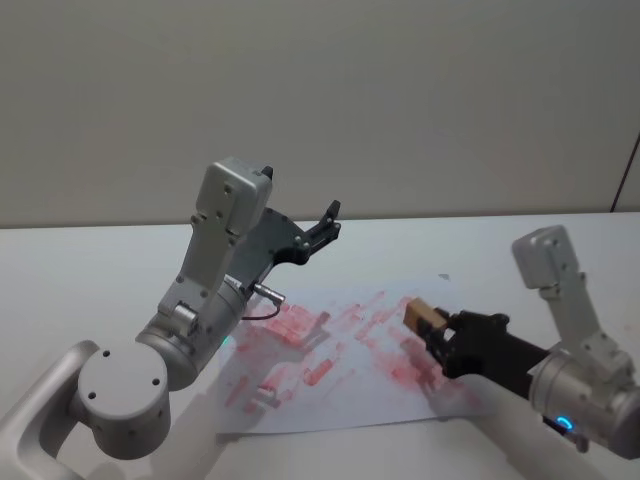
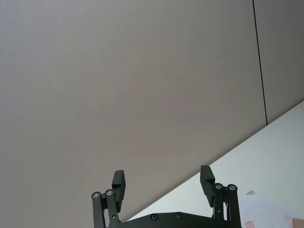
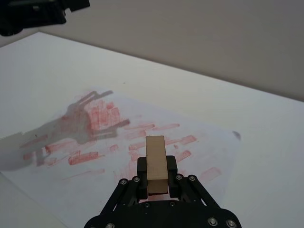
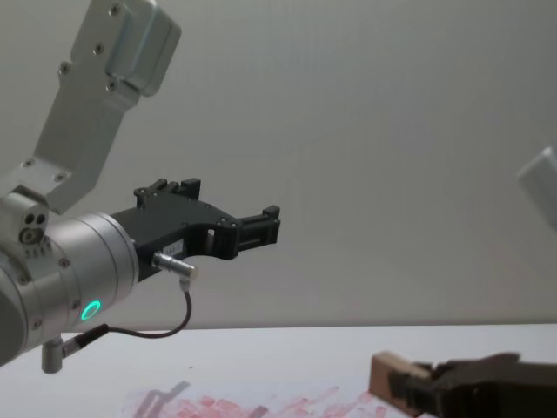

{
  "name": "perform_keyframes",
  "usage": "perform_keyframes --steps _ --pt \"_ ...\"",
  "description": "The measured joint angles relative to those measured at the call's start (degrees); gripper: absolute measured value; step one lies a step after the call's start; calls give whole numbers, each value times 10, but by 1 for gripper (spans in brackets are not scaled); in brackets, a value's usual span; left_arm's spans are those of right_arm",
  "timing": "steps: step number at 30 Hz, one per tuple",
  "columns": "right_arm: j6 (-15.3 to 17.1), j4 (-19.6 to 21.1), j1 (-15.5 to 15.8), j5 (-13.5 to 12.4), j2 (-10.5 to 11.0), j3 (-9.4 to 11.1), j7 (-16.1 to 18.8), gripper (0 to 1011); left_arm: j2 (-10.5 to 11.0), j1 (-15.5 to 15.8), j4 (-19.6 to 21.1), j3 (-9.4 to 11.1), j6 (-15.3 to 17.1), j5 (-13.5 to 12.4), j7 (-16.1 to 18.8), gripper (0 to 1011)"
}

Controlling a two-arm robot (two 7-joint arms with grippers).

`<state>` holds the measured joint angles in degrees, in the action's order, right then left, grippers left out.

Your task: Use the one hand to pick up the stamp and affix it onto the A4 paper.

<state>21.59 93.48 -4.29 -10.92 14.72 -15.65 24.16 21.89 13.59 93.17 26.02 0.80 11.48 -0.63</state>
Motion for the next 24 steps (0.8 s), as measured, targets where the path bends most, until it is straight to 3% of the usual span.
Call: perform_keyframes --steps 12,24 --pt "52 -54 -34 31 -15 -16 46 216 0 0 0 0 0 0 0 1001" --pt "58 -73 -49 55 -20 -25 60 216 0 0 0 0 0 0 0 1001"
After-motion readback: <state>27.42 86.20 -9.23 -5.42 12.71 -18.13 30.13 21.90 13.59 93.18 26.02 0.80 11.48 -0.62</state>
